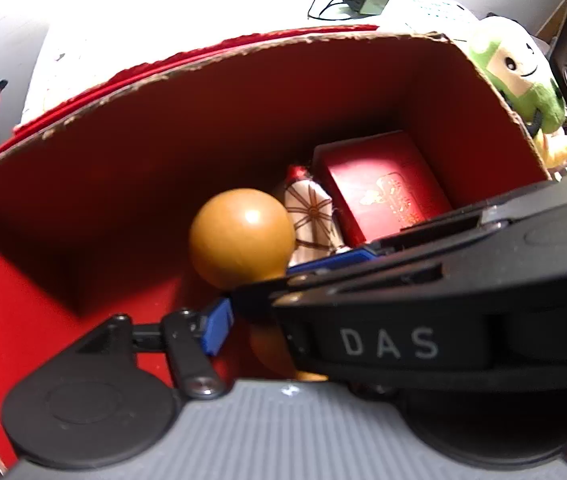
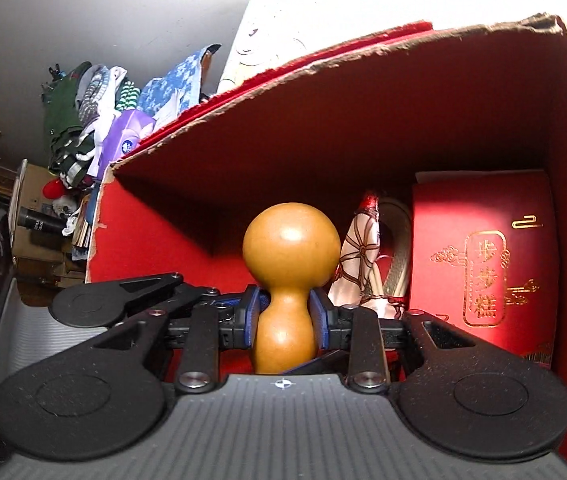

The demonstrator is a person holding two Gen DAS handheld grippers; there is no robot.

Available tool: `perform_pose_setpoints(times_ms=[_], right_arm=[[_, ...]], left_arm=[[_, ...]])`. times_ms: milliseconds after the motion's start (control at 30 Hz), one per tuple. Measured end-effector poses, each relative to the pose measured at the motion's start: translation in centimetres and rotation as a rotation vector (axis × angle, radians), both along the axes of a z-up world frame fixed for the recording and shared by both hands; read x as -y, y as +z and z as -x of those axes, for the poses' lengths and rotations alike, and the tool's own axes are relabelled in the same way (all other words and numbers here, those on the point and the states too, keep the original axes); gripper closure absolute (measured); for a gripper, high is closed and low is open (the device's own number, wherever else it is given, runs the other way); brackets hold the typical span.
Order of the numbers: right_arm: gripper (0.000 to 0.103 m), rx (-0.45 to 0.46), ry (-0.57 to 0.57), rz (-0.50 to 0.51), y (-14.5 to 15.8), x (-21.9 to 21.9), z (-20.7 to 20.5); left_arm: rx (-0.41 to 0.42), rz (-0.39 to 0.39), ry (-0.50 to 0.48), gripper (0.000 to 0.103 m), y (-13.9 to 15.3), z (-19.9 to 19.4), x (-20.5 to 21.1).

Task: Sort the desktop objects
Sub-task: 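Lower the gourd into the box beside the doll and open the right gripper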

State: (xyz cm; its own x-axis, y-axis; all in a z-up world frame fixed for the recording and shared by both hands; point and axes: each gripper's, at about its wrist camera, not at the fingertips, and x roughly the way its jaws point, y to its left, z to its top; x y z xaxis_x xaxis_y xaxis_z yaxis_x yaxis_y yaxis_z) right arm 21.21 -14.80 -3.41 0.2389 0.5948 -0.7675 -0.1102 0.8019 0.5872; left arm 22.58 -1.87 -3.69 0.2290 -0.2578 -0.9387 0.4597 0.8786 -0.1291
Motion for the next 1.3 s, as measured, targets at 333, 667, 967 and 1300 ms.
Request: perform_pose_setpoints(times_ms=[333, 667, 967, 1300], right_arm=[[0.07, -0.039, 0.008, 0.009, -0.4, -0.2, -0.3], [0.07, -0.045, -0.005, 0.0, -0.5, -0.1, -0.3], [0.07, -0.038, -0.038, -0.026, -0.5, 0.5, -0.1], [0.07, -0.02, -0.062, -0.073, -0.4, 1.0, 0.1]], left_arm=[[0.004, 0.001, 0.01, 0.036, 0.3, 0.0, -0.4], [0.009, 0.008, 0.013, 0.036, 0.4, 0.0, -0.4], [0.033, 0.033, -0.003, 0.036, 0.6, 0.2, -0.5], [0.043, 0.07, -0.026, 0.035, 0.6, 0.3, -0.5]])
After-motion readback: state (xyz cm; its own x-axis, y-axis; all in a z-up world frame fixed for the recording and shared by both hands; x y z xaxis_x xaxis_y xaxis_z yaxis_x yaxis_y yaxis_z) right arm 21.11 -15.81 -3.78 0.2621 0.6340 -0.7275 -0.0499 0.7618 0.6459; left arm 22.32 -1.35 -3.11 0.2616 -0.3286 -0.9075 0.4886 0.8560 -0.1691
